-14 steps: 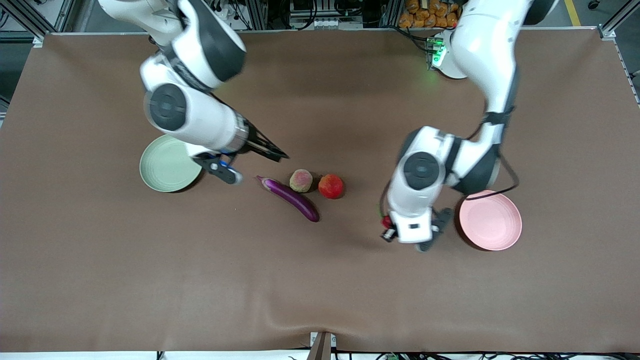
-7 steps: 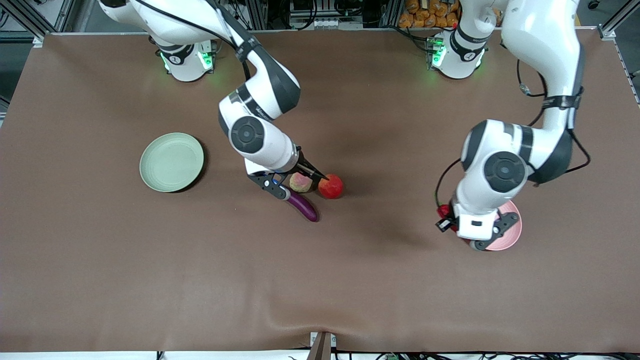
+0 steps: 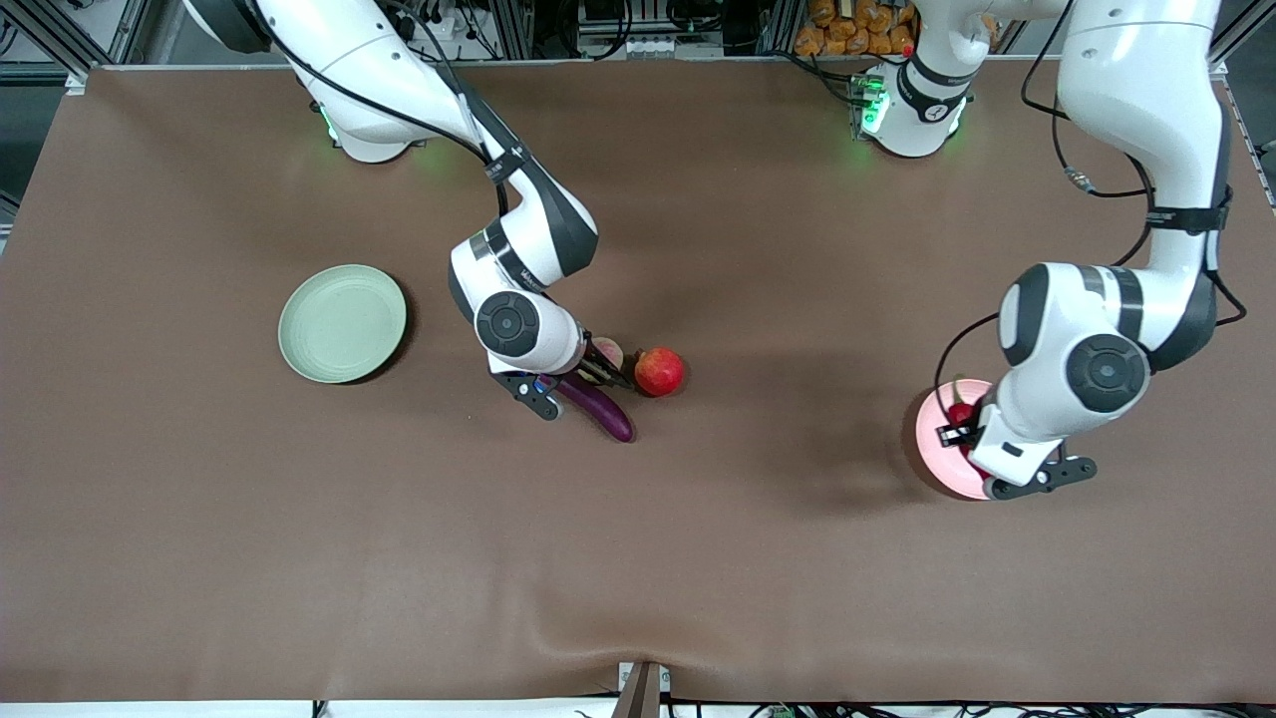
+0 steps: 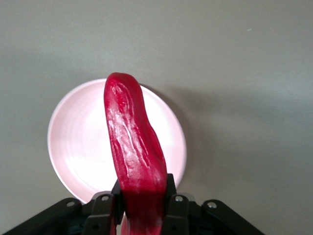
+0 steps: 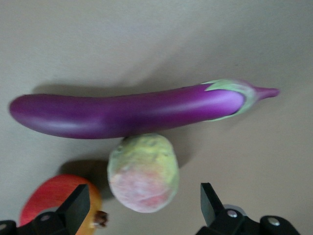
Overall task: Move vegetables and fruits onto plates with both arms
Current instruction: 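Place the chili on the pink plate while the right gripper carries the peach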
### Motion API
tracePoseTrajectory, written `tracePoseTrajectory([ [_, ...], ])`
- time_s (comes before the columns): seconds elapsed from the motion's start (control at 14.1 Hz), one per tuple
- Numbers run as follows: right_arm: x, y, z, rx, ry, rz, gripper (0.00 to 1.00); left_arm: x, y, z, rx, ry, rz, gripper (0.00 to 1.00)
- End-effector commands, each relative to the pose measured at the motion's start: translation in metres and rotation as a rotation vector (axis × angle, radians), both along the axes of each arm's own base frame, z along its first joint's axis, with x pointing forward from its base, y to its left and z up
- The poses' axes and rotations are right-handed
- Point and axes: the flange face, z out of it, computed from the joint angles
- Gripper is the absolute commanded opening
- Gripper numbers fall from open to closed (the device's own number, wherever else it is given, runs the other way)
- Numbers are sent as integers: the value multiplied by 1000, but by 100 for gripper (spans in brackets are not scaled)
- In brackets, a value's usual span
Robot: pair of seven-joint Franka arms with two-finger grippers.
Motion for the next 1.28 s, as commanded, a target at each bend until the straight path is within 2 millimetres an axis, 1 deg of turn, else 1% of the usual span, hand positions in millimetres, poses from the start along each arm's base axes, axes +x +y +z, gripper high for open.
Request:
tracePoseTrajectory([
  [0.0,-7,9,-4,-13,-12,-26,100,-10,37,-31,-1,-25,-106,0],
  [0.14,-14,14,-20,-38,-5,-2,100,-23,66,-57,-2,-62,-161,0],
  [0.21,-15,14,-24,-45,-2,3,100,-30,77,-67,-2,-84,-181,0],
  [0.28,-16,13,-29,-48,3,3,100,-35,79,-74,-4,-91,-202,0],
  [0.43,-15,15,-31,-40,-12,-2,100,-42,79,-82,-4,-79,-219,0],
  [0.5,-17,19,-33,-37,-19,4,79,-45,79,-84,-2,-72,-222,0],
  [0.57,-20,23,-32,-35,-21,13,40,-49,79,-87,0,-61,-225,0],
  [0.64,-17,18,-30,-38,-18,29,4,-54,80,-89,3,-53,-229,0],
  [0.71,-12,11,-24,-34,-17,62,0,-57,80,-91,2,-47,-230,0],
  [0.78,-5,-4,-13,-46,23,84,0,-57,81,-91,3,-45,-231,0],
  [0.85,10,-28,6,-47,75,100,0,-57,81,-92,2,-43,-233,20],
  [0.93,18,-51,23,-46,143,141,0,-56,82,-92,2,-45,-232,85],
  [1.0,20,-69,37,-41,187,193,0,-53,78,-87,3,-54,-236,100],
  [1.07,24,-90,55,-31,205,228,0,-51,76,-80,4,-66,-237,100],
  [1.14,30,-121,69,-11,245,262,0,-48,73,-73,4,-80,-242,100],
  [1.21,36,-161,85,21,289,303,0,-44,67,-61,5,-100,-251,100],
])
